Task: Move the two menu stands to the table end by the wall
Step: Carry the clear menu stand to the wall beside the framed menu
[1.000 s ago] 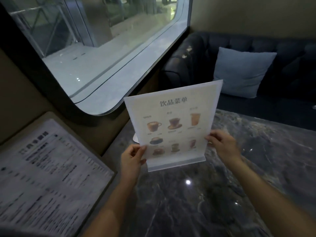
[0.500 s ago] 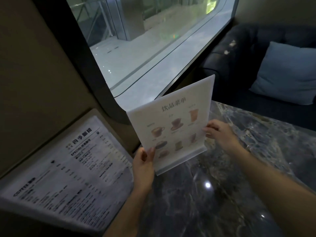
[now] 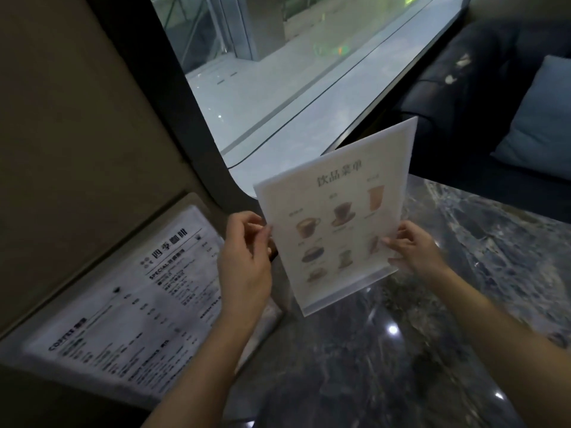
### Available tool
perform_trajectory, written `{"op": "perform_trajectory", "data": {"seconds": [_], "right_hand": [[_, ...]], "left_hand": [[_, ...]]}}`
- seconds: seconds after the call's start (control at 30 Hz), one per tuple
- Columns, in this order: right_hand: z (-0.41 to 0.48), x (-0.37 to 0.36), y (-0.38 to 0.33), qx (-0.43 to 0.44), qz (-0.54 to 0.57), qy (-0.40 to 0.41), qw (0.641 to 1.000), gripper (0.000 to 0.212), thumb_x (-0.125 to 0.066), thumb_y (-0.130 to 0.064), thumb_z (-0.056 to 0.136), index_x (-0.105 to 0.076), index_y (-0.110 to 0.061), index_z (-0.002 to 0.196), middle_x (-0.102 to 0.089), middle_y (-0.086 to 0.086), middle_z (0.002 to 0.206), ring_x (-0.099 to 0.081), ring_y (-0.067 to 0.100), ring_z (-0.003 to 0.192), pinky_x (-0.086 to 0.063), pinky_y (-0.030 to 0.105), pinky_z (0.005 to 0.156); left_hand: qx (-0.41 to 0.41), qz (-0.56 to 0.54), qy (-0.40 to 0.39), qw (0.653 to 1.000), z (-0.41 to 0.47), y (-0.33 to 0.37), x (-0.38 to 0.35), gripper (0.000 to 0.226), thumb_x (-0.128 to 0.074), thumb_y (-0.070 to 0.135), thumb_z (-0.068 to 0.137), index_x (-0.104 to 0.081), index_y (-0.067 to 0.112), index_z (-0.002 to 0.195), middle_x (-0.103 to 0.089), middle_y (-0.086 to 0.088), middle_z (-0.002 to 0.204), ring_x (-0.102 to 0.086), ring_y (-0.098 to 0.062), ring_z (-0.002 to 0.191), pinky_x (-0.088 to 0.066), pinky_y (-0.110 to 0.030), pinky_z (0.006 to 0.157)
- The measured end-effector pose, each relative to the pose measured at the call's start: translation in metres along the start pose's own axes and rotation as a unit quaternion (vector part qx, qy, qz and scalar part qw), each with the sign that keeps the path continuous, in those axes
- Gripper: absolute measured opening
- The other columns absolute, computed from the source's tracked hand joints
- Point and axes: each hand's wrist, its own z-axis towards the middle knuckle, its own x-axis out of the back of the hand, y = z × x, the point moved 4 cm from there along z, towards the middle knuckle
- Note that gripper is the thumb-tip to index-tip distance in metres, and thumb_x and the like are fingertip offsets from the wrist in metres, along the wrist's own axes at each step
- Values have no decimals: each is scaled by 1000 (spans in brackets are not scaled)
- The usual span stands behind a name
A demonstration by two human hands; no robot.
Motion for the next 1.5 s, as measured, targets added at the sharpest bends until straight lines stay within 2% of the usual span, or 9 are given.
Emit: {"op": "perform_trajectory", "data": {"seconds": [0.1, 0.27, 0.5, 0.63, 0.77, 0.9, 1.17, 1.3, 1.5], "right_hand": [[4, -8, -2, 6, 33, -5, 999, 13, -60, -2, 82, -49, -6, 76, -49, 4, 72, -57, 6, 57, -45, 19, 41], [14, -21, -2, 16, 21, -18, 999, 23, -63, -5, 80, -48, -17, 66, -50, -1, 67, -56, -5, 50, -43, 20, 42], [31, -27, -20, 36, -5, -57, 998, 25, -64, -5, 79, -48, -19, 65, -45, 2, 65, -50, 10, 57, -38, 25, 51], [40, -29, -41, 70, -16, -60, 996, 30, -65, -10, 79, -51, -26, 59, -53, -8, 60, -55, -2, 50, -43, 21, 45], [53, -39, -50, 76, -19, -62, 995, 30, -67, -15, 78, -56, -38, 61, -59, -16, 57, -57, -2, 54, -43, 30, 55], [63, -59, -46, 70, -7, -70, 995, 22, -68, -17, 77, -54, -32, 68, -52, -5, 68, -52, 14, 62, -40, 30, 54], [75, -101, -40, 52, 48, -114, 991, 17, -66, -10, 79, -54, -22, 77, -57, -4, 73, -62, 0, 55, -46, 19, 46], [80, -113, -37, 56, 77, -136, 986, 13, -66, -12, 80, -55, -16, 86, -60, -3, 79, -63, -4, 59, -47, 12, 46], [85, -119, -30, 55, 92, -154, 982, 15, -65, -19, 81, -57, -27, 90, -63, -6, 87, -66, -3, 68, -50, 13, 53]], "left_hand": [[-13, 19, -16, 1000, 13, 3, 4, 13, -49, 20, 92, -42, 30, 96, -56, 6, 80, -59, -15, 77, -54, -51, 68], [-85, 98, -31, 991, 21, 10, 14, 7, -43, 30, 94, -41, 27, 87, -54, 8, 71, -53, -11, 62, -43, -34, 46], [-77, 88, 8, 993, 19, 22, 25, 5, -43, 33, 91, -40, 29, 90, -56, 9, 75, -55, -17, 64, -51, -54, 55], [-91, 99, 53, 990, 32, 24, 36, 6, -43, 33, 91, -37, 33, 91, -55, 10, 75, -55, -19, 64, -49, -53, 57], [-103, 118, 55, 986, 35, 20, 40, 9, -45, 27, 92, -38, 24, 98, -55, 2, 74, -57, -22, 64, -49, -52, 56], [-93, 162, 45, 981, 35, 16, 43, 14, -47, 29, 91, -35, 28, 98, -55, 9, 73, -60, -23, 60, -53, -51, 51], [-94, 204, 51, 973, 41, 17, 60, 11, -43, 41, 90, -38, 32, 87, -60, -5, 65, -58, -22, 47, -50, -47, 41], [-113, 232, 68, 964, 40, 19, 60, 12, -48, 33, 92, -44, 22, 90, -58, 1, 69, -59, -19, 49, -52, -45, 43], [-103, 241, 94, 960, 39, 18, 57, 15, -49, 37, 90, -47, 21, 90, -54, 10, 67, -58, -14, 54, -52, -44, 45]]}}
